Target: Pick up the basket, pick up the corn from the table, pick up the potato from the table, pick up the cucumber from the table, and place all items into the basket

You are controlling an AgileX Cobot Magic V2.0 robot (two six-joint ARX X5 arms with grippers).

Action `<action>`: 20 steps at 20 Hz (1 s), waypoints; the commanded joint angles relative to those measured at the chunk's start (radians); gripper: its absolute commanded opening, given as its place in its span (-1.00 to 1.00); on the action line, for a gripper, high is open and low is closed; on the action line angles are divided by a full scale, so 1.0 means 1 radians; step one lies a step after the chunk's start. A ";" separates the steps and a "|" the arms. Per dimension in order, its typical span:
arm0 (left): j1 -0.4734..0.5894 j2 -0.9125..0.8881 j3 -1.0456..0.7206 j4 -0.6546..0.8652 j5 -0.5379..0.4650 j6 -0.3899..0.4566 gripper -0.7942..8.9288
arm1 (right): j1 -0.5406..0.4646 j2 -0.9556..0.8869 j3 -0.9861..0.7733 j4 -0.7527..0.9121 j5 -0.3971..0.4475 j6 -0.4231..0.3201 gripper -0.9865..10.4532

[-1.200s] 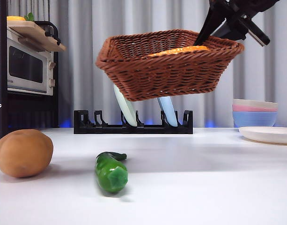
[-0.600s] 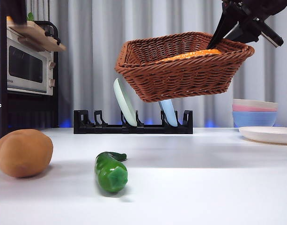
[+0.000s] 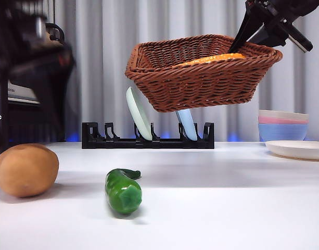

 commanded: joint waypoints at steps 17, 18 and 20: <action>0.012 0.016 0.181 -0.309 0.509 0.495 -0.85 | 0.001 -0.007 0.000 0.013 -0.005 -0.011 -0.85; 0.011 -0.013 0.217 -0.332 0.602 0.534 -0.85 | 0.001 -0.007 0.000 0.007 -0.004 -0.011 -0.85; -0.002 -0.069 0.299 -0.325 0.787 0.583 -0.85 | 0.003 -0.007 0.000 -0.018 -0.005 -0.009 -0.85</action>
